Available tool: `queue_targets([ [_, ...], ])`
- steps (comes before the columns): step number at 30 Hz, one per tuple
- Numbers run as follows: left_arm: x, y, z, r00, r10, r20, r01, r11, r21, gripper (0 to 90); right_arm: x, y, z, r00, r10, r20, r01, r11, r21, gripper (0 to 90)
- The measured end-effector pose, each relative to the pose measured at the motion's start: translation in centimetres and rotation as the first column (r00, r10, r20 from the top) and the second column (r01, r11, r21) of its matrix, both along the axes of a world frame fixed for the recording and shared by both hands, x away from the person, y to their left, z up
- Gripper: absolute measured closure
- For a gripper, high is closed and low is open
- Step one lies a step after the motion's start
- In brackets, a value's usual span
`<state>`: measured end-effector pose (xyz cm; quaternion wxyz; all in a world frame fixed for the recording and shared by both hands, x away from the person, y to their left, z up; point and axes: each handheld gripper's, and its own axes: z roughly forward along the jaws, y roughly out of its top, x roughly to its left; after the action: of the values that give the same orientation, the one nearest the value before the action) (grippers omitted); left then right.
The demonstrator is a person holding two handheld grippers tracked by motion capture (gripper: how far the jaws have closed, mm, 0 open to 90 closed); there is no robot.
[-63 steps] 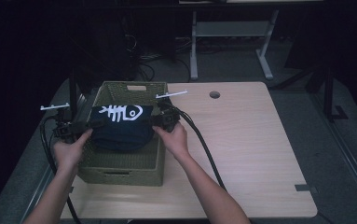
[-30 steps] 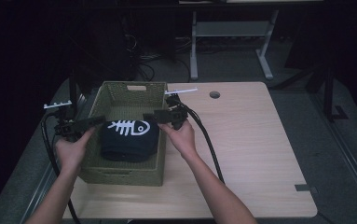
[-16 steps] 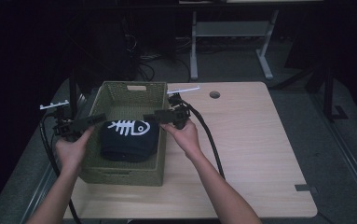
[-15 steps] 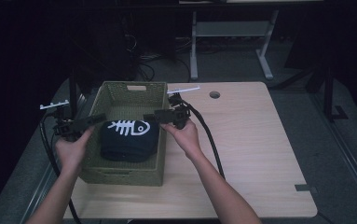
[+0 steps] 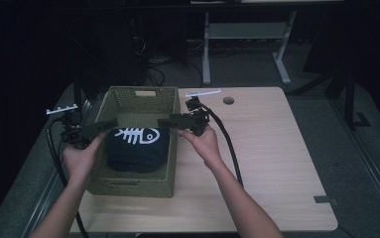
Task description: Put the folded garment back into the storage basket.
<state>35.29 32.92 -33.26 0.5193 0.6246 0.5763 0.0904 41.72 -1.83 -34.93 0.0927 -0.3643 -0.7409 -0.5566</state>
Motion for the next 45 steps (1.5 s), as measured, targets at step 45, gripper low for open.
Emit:
queue_targets([
  [45, 0.4, -9.4, 1.2, 0.9874, -0.144, 0.066, 0.143, 0.9895, 0.024, 18.4, -1.7, -12.5, 0.9, 0.9872, -0.150, 0.055, 0.150, 0.989, -0.006, 20.3],
])
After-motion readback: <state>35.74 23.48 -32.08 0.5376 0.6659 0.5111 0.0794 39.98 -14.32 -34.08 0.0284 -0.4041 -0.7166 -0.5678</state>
